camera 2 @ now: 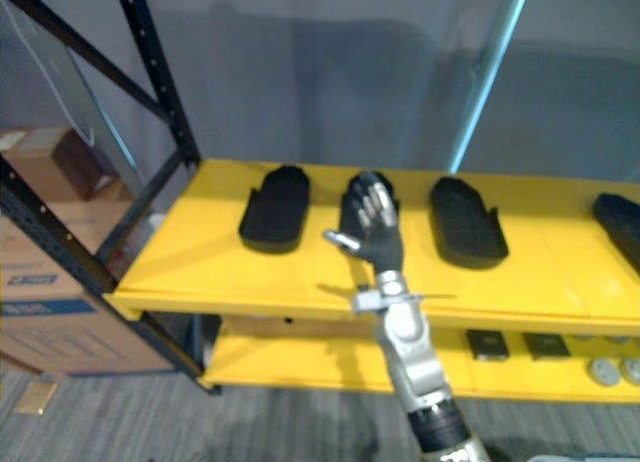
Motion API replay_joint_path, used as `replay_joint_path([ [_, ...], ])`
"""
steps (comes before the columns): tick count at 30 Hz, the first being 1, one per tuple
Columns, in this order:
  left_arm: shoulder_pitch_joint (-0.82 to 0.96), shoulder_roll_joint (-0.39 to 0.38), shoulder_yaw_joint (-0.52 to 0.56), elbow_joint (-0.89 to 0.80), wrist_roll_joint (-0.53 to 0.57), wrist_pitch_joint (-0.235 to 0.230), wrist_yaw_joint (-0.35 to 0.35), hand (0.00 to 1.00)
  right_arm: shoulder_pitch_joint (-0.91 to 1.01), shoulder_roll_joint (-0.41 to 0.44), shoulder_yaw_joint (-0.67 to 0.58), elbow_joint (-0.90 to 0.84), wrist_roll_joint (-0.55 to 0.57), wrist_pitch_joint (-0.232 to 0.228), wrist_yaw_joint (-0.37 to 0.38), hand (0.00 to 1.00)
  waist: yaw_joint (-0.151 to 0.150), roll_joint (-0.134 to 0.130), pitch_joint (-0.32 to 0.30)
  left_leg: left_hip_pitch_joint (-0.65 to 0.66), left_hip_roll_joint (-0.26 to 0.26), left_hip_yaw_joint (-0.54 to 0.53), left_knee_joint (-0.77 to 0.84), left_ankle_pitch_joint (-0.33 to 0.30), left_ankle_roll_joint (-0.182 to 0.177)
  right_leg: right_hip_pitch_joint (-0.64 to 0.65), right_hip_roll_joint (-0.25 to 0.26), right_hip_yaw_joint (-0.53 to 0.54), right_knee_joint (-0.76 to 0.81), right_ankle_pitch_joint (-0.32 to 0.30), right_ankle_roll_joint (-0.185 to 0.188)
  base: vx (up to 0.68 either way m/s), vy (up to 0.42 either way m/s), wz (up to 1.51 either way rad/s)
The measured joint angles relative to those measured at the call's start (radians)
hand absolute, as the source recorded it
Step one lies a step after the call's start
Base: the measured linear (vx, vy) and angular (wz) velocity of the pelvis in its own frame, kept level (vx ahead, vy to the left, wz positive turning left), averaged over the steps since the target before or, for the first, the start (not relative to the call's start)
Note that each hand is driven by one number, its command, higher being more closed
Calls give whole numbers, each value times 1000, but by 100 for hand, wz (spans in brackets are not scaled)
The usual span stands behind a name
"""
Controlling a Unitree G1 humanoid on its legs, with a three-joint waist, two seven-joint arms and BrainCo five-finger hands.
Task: Walk over and take plastic housings, then place them on the shelf
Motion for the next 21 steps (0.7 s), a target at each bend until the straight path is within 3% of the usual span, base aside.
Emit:
replay_joint_path([
  [10,-42,16,-5,42,0,-1,-18,0,-44,36,109,159,0,57,3,0,25,0,4,-11,-1,-20,0,4,1,5,0,-24,-2,0,0,11,-2,6],
  [21,-49,17,-50,41,0,14,-24,0,-70,68,99,421,-5,60,-131,0,42,32,35,-14,-2,-41,-1,7,1,22,0,-48,-7,0,0,0,-1,5],
])
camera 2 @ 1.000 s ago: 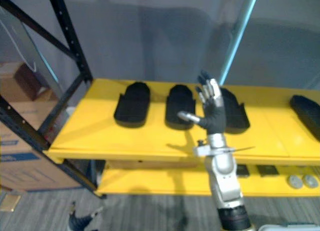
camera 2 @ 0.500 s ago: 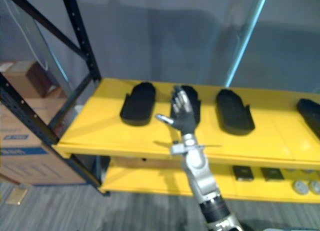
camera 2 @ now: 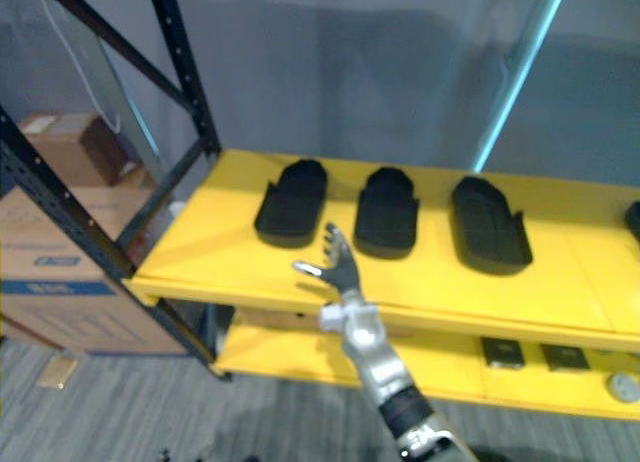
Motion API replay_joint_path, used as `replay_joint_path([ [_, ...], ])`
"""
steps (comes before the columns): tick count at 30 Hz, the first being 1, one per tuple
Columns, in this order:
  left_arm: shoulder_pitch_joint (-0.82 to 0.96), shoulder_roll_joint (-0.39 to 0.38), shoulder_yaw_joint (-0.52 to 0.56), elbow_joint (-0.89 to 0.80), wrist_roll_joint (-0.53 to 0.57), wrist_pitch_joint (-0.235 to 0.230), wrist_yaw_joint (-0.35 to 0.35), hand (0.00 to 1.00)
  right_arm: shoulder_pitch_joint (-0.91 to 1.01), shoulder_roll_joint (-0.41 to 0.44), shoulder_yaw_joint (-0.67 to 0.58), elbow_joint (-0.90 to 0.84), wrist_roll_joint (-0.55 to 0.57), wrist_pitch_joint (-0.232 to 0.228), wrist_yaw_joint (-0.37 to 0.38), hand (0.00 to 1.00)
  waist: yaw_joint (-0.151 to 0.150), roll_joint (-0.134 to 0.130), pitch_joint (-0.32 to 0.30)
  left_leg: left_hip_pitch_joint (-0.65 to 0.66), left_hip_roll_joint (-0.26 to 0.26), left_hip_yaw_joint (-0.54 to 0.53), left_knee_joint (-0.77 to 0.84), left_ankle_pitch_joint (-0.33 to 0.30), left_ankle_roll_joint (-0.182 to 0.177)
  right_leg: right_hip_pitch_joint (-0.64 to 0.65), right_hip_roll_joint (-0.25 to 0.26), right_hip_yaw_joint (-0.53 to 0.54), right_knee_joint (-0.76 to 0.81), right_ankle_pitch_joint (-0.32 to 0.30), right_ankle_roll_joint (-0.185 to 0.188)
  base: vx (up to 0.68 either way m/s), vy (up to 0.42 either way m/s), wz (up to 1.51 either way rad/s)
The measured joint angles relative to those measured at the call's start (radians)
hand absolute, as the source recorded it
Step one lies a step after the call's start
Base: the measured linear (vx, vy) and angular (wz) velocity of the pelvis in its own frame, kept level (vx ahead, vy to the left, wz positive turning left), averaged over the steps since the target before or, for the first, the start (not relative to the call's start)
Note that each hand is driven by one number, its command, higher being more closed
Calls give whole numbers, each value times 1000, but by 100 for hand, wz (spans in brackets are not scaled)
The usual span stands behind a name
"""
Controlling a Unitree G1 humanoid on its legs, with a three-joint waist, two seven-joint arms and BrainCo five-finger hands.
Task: Walk over and take plastic housings, then place them on the shelf
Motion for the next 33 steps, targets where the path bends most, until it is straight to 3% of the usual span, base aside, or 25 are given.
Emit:
replay_joint_path([
  [5,1,1,-1,0,1,8,0,0,0,5,-35,48,-36,-5,-38,0,9,0,12,-1,-1,-1,0,0,0,0,0,-1,-1,0,0,0,0,0],
  [18,0,10,-40,0,1,6,-35,0,0,30,-73,72,-40,-34,-39,0,10,15,21,0,-5,-5,0,1,1,4,-3,-3,-2,-1,1,0,0,0],
  [33,0,17,-71,0,0,8,-35,0,0,42,-112,98,-84,-37,-137,0,10,19,23,12,-5,-4,-1,1,1,17,-3,-3,-4,-2,0,0,0,0],
])
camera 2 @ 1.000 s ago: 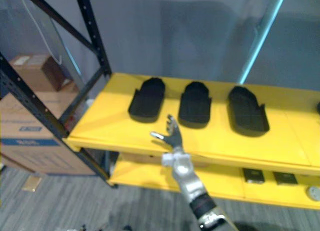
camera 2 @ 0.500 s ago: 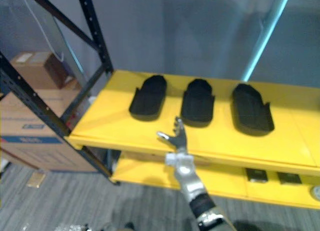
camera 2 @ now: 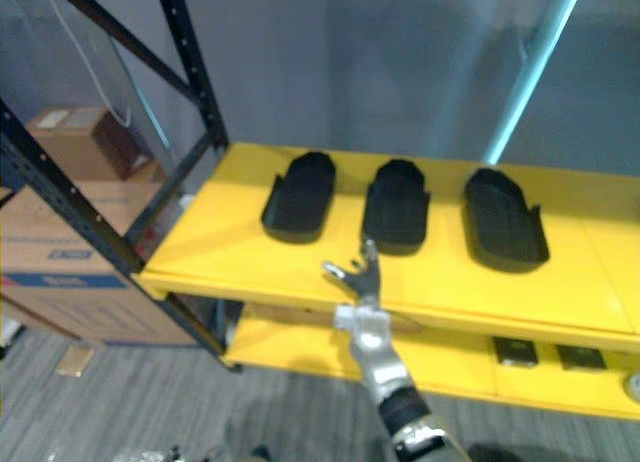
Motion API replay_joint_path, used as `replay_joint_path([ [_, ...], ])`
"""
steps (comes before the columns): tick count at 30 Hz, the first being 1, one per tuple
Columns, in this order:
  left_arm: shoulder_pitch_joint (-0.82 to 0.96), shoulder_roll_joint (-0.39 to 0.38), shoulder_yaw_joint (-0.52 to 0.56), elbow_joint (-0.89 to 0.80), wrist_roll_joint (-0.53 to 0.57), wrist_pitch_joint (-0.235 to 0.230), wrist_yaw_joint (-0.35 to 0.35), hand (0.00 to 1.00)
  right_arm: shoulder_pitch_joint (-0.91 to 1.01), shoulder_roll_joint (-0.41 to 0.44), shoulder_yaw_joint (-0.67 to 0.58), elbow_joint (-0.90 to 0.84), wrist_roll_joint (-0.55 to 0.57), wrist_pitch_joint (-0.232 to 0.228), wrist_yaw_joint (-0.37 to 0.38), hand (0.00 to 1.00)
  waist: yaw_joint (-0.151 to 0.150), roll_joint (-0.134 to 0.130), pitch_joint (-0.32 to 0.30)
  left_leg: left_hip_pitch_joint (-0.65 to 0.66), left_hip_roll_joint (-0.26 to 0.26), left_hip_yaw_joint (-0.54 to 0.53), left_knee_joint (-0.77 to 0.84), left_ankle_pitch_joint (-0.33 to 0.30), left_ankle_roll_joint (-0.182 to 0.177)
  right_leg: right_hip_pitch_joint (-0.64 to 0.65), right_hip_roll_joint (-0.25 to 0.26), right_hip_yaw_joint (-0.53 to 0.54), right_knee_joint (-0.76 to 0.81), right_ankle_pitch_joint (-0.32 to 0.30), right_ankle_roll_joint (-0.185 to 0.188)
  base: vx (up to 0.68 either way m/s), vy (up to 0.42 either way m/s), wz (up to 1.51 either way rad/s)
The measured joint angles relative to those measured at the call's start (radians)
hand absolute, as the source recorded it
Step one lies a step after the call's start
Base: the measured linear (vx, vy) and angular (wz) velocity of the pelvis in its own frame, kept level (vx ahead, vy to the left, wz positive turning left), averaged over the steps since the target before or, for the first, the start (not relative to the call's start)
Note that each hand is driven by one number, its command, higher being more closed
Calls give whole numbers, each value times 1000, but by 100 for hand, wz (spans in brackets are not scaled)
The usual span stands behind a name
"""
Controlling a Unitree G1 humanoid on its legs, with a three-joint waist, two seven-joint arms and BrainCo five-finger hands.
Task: Walk over and take plastic housings, then place them on the shelf
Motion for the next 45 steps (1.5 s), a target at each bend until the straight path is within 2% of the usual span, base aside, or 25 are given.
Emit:
replay_joint_path([
  [15,-2,7,-8,0,-1,6,0,0,0,5,-29,0,-40,10,-72,0,0,0,0,0,0,3,0,0,0,0,0,1,-2,0,-1,0,0,0],
  [45,-2,6,-8,1,-2,5,0,0,-4,13,-49,10,-54,22,-98,0,0,-3,-2,4,0,8,0,0,0,0,0,4,-2,0,-1,0,0,0],
])
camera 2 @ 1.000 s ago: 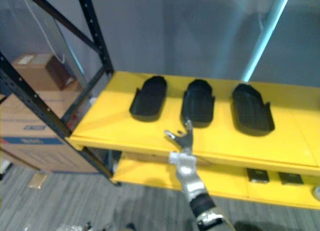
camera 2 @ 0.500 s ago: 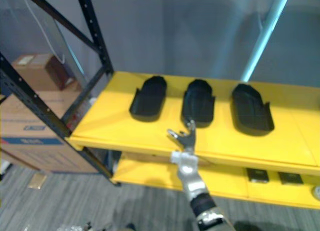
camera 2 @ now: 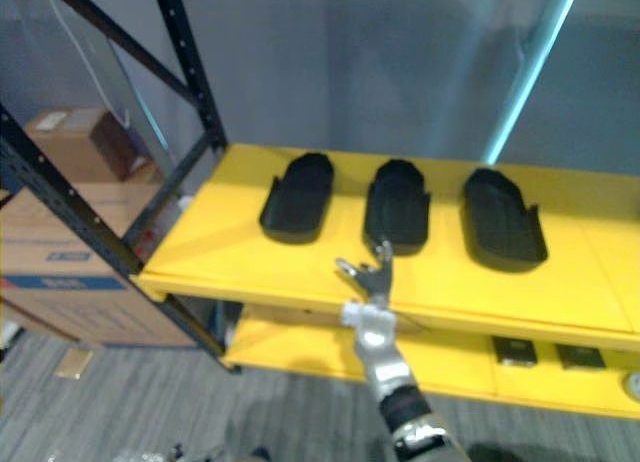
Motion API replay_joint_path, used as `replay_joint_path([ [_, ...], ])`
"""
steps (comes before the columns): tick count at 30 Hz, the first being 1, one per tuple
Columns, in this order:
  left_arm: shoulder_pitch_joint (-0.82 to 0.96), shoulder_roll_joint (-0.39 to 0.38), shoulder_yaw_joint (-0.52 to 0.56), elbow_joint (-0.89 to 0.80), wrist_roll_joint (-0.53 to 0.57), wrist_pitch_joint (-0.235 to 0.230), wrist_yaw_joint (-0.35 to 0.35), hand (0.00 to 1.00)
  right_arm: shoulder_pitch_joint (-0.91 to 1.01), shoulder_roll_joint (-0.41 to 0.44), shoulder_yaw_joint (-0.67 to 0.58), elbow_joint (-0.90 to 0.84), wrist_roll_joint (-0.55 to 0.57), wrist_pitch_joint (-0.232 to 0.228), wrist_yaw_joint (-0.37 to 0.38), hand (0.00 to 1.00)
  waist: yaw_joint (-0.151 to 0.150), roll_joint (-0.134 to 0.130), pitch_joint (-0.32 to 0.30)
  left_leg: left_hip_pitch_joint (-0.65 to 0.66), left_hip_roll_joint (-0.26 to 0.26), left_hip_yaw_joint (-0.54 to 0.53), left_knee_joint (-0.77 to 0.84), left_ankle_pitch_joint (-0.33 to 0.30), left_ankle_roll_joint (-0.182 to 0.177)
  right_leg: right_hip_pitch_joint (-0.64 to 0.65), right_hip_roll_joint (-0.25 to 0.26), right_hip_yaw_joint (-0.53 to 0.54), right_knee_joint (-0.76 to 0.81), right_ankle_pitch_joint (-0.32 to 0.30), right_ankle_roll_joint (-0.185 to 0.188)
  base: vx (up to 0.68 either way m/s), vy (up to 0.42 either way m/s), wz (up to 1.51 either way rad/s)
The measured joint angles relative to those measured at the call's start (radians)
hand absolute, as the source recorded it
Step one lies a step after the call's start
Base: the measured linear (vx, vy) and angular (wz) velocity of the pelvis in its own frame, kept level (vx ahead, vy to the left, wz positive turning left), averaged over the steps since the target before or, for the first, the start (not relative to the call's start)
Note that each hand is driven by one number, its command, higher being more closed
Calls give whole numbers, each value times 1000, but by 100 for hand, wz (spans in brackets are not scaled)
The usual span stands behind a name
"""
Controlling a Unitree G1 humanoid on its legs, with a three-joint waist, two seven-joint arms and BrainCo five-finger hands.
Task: Walk over and take plastic housings, then place them on the shelf
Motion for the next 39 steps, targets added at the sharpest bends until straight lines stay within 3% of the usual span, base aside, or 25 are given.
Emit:
replay_joint_path([
  [9,0,0,0,1,0,0,0,0,-3,0,-1,11,-7,-3,6,0,0,-3,-3,0,0,1,0,0,0,0,0,1,0,0,0,0,0,0],
  [15,-19,5,4,40,0,-6,-1,0,-2,-1,31,2,-5,-57,155,0,0,-4,-3,0,0,4,0,-1,0,-2,0,4,-1,0,0,0,0,-1],
  [18,-21,5,25,40,1,-6,-1,0,-2,-24,111,-146,26,-84,239,0,-2,-5,-4,0,0,7,0,-3,0,-3,0,8,-3,1,1,0,0,-3],
  [21,-14,6,51,41,1,-8,-1,0,-8,-45,120,-428,64,-114,297,0,-3,-29,-30,-15,8,29,1,-2,0,-35,6,30,-2,4,1,19,-4,-15],
  [26,-7,6,108,46,-9,-21,0,0,-36,-114,-86,-734,137,-138,330,0,-33,-66,-56,4,11,62,5,-1,-1,-42,8,61,8,8,-4,17,0,-16],
  [28,-14,-2,132,49,-40,-27,0,0,-32,-131,-195,-823,160,-162,314,0,-61,-68,-61,6,11,66,1,-1,-1,-53,8,69,20,8,-4,-53,3,-19],
  [33,-38,-17,175,79,-44,-29,-9,0,60,-171,-418,-920,216,-182,263,0,-91,-59,-66,18,11,105,0,-3,-1,-76,8,109,27,9,-10,-77,6,-22],
  [35,-28,-22,173,79,-67,-29,-12,0,183,-174,-515,-904,221,-167,229,0,-106,-57,-80,19,13,116,-1,-5,-6,-89,8,123,25,9,-8,-54,5,-22],
  [39,-5,-23,157,81,-68,-24,-8,0,356,-168,-567,-779,219,-105,217,0,-139,-53,-94,19,16,144,-1,-5,-8,-114,14,159,27,12,-8,-3,3,-21],
])
